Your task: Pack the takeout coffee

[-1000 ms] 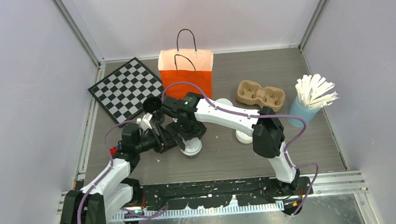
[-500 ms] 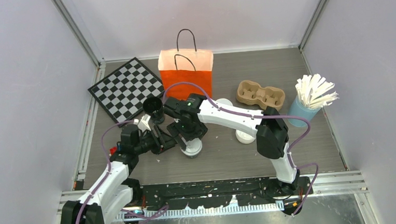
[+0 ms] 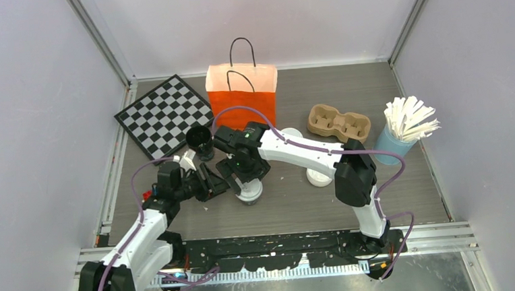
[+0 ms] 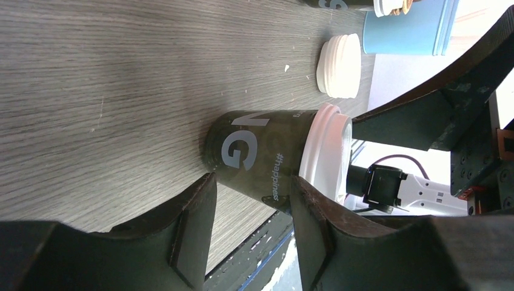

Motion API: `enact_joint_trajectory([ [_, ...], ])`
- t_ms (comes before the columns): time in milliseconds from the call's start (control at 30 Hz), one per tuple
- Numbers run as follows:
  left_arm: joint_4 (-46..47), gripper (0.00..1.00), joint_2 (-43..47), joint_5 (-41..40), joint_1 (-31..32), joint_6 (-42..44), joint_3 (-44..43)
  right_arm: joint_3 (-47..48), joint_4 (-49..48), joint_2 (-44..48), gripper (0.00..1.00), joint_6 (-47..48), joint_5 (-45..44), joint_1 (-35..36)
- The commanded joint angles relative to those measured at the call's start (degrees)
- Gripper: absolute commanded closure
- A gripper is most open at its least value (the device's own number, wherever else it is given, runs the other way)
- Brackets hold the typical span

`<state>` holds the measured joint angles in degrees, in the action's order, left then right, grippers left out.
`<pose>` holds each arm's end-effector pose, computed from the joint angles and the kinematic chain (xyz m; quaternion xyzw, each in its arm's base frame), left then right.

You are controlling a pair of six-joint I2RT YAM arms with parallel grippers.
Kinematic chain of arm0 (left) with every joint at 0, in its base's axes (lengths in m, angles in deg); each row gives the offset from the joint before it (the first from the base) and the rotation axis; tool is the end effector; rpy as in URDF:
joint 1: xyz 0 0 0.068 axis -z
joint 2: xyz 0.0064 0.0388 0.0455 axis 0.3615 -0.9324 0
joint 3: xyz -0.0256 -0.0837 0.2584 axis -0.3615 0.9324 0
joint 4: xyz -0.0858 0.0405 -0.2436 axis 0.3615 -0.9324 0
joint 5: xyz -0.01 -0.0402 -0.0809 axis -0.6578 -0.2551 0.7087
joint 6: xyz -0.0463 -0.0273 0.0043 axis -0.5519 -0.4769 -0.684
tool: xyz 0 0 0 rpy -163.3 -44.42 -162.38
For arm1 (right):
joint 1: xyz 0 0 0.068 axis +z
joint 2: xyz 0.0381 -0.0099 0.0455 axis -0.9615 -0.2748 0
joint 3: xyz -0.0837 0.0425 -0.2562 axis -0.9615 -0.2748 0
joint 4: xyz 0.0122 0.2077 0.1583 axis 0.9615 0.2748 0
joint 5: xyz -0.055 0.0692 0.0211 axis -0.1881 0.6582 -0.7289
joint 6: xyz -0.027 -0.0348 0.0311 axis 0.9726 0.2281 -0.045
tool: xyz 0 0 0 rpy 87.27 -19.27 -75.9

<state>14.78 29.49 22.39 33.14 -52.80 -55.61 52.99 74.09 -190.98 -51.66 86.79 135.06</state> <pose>0.1586 -0.0553 0.1667 -0.1397 0.8439 -0.4639 0.2303 0.1990 0.3598 0.2607 -0.3146 0.9405 0.0902 0.0911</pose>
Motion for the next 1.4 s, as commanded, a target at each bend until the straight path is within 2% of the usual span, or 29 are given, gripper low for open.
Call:
enact_joint_trajectory([
  [0, -1.9, 0.51, 1.8, -1.0, 0.2, 1.5, -2.9, 0.0, -1.4, 3.7, 0.13, 0.5, -0.2, 0.1],
  [467, -3.8, 0.37, 6.4, -2.0, 0.1, 0.4, -4.6, -0.2, -2.0, 5.1, 0.08, 0.3, -0.4, 0.0],
  [767, 1.3, 0.33, 1.4, 2.7, 0.1, 0.2, -3.2, 0.0, -2.2, 5.5, 0.09, 0.5, -0.4, 0.0],
  [1033, 3.9, 0.34, 0.6, 4.2, 0.1, 0.0, -2.8, -1.2, -2.4, 7.7, 0.18, -0.3, 0.8, 0.0],
  [1200, 4.1, 0.34, 1.2, 3.9, 0.2, -0.1, -2.4, -5.4, -6.4, 11.2, 0.26, -2.4, 0.5, 0.0],
  [1367, 5.7, 0.36, 1.2, 4.1, 0.1, -0.8, -1.4, -10.7, -11.7, 13.2, 0.39, -3.9, 0.4, -0.1],
])
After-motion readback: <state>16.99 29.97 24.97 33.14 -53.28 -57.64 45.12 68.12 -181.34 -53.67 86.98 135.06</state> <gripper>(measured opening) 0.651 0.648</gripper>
